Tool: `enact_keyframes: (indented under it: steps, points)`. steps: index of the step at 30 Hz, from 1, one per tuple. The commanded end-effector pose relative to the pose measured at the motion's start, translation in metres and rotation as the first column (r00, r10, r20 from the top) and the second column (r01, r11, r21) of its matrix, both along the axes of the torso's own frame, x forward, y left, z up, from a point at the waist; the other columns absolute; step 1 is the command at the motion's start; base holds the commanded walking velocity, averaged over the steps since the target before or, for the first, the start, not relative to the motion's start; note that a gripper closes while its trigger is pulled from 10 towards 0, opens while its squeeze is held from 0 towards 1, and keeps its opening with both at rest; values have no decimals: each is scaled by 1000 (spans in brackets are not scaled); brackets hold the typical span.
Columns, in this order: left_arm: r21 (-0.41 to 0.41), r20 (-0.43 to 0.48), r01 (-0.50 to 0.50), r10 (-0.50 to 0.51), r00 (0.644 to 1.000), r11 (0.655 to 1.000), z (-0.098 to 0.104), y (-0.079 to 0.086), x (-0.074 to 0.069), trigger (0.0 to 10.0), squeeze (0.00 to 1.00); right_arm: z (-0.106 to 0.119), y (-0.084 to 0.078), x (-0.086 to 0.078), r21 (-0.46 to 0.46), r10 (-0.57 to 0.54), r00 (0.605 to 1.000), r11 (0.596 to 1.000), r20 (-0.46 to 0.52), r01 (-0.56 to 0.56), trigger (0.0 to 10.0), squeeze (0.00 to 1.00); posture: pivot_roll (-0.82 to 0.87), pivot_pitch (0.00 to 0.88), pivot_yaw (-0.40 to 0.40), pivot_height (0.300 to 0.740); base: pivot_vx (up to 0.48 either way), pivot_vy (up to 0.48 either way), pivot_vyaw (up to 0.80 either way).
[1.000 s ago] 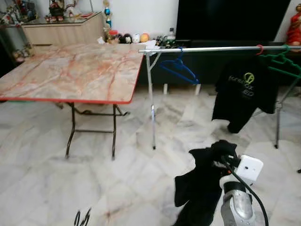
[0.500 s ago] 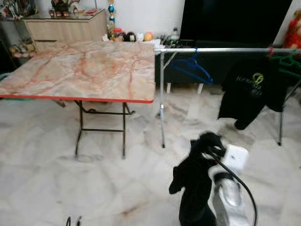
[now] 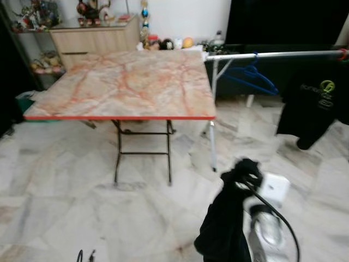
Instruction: Hang hanger
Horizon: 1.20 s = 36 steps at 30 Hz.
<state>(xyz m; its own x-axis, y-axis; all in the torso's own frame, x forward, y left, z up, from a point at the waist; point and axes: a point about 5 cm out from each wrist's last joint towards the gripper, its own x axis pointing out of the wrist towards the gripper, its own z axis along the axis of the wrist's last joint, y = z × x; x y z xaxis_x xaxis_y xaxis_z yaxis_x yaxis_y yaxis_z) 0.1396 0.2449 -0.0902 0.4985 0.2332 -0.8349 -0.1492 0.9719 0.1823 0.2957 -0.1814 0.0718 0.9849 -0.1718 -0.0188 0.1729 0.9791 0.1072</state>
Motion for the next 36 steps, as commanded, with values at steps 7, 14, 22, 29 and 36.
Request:
enact_keyframes:
  steps: [7,14,22,29,36]
  points:
    - [-5,-3,-14,14,1000,1000,1,6,-2,10000,0,20,14,13,-45,65,995,997,75,-62,10000,0,45,0,15,740,0,0,0]
    - [-65,33,-88,90,995,994,3,6,3,10000,0,26,15,18,-82,79,994,994,80,-72,10000,0,56,0,6,740,0,0,0]
    - [-62,39,-75,77,996,995,4,6,7,10000,0,33,16,21,-93,82,991,993,104,-73,10000,0,55,0,10,740,215,0,0]
    - [-74,24,-59,61,998,995,3,3,7,10000,0,36,16,20,-127,110,987,987,116,-95,10000,0,56,7,9,740,438,0,0]
    - [-80,27,-64,66,997,995,3,3,7,10000,0,37,22,18,-150,150,981,980,120,-131,10000,0,53,8,8,740,333,0,786]
